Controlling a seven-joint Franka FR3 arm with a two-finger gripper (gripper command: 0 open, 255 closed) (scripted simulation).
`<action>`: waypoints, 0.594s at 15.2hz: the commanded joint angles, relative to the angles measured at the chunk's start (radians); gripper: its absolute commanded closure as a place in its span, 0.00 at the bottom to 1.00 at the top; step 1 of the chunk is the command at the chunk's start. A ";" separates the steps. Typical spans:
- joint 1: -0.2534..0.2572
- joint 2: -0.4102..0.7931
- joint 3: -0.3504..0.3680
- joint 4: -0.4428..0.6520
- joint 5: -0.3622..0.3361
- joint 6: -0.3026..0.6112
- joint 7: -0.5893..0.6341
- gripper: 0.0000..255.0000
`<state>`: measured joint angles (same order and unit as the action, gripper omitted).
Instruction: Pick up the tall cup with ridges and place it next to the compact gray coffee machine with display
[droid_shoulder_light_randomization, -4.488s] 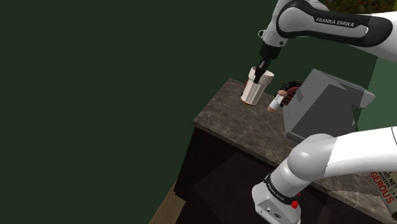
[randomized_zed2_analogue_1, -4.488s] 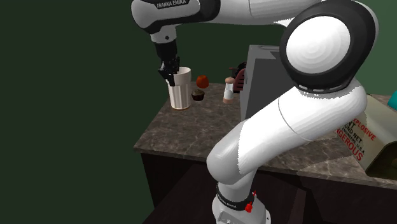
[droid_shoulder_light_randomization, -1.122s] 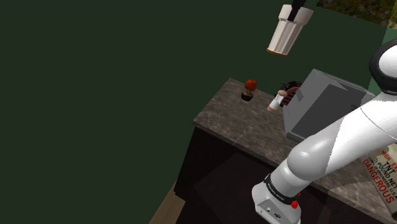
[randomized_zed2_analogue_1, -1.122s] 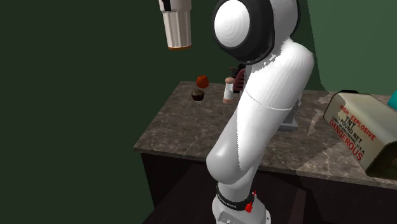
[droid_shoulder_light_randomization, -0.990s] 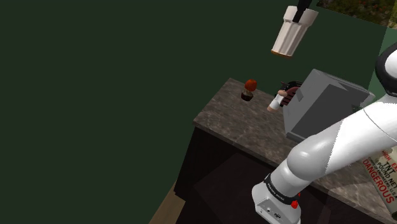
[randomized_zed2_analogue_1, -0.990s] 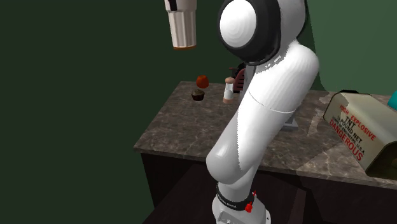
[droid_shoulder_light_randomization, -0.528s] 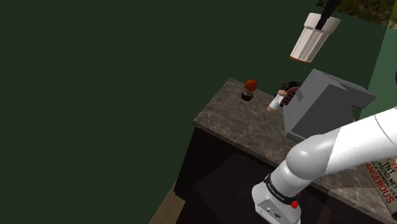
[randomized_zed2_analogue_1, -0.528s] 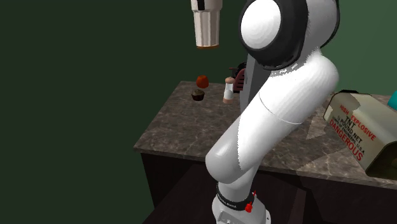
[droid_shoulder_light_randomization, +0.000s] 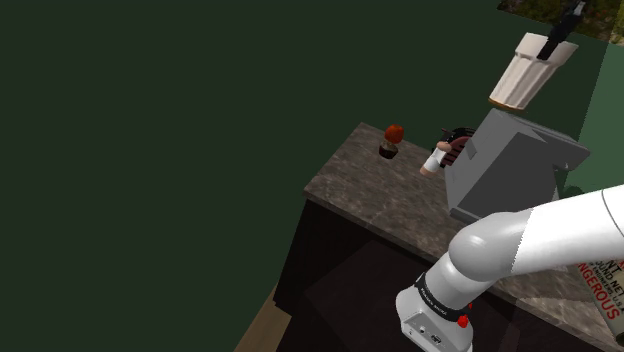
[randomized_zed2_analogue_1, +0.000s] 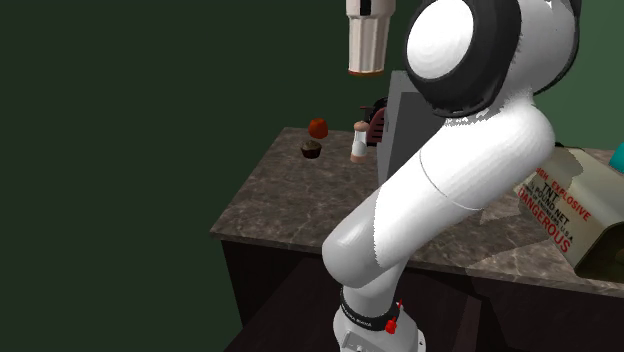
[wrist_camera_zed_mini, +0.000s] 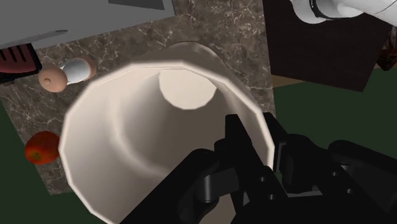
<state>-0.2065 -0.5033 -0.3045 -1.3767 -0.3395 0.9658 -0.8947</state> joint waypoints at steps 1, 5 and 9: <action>-0.004 -0.009 -0.046 0.004 -0.027 0.004 -0.064 1.00; -0.010 -0.025 -0.128 0.022 -0.075 0.007 -0.175 1.00; -0.014 -0.041 -0.197 0.020 -0.113 0.024 -0.261 1.00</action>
<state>-0.2189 -0.5352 -0.4926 -1.3434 -0.4449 0.9804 -1.1443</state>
